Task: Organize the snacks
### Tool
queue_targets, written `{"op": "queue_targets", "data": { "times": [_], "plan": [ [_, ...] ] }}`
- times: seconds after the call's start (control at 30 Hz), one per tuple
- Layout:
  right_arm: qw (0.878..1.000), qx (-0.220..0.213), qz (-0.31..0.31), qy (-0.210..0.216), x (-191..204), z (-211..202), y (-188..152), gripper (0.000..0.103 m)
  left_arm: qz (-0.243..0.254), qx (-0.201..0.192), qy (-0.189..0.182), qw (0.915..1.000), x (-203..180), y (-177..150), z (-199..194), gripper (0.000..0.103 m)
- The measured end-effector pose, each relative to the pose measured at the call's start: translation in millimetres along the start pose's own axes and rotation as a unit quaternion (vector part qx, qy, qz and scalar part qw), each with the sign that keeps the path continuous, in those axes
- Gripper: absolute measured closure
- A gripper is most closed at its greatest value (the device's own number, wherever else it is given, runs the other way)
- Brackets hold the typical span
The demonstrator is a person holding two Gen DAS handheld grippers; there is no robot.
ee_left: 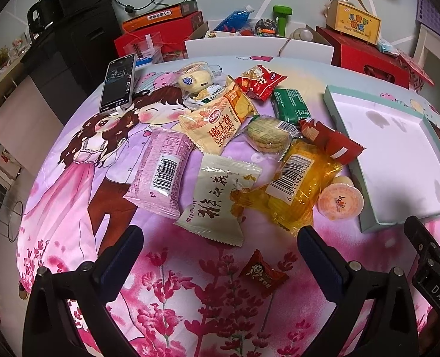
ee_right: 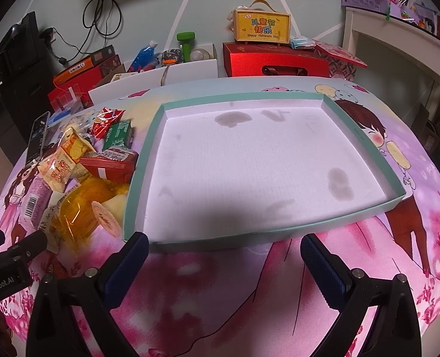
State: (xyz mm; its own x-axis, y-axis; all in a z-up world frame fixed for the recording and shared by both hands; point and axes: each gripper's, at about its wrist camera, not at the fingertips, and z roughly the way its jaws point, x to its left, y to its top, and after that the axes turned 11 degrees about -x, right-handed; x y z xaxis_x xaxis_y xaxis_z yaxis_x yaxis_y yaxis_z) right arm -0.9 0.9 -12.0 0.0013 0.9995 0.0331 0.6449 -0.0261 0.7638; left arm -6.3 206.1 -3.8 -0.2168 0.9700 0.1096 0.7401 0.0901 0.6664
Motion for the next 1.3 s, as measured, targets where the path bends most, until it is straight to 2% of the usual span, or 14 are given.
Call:
{"op": "queue_targets", "data": {
  "times": [0.8,1.3],
  "plan": [
    [1.0,0.001,0.001,0.007,1.1,0.3,3.2,0.0,-0.007,-0.006,-0.023,0.9997,1.2,2.8,-1.4,0.0],
    [1.0,0.002,0.001,0.011,0.9,2.2,2.4,0.0,-0.006,-0.019,-0.017,0.9997,4.2,4.5,-1.7,0.0]
  ]
}}
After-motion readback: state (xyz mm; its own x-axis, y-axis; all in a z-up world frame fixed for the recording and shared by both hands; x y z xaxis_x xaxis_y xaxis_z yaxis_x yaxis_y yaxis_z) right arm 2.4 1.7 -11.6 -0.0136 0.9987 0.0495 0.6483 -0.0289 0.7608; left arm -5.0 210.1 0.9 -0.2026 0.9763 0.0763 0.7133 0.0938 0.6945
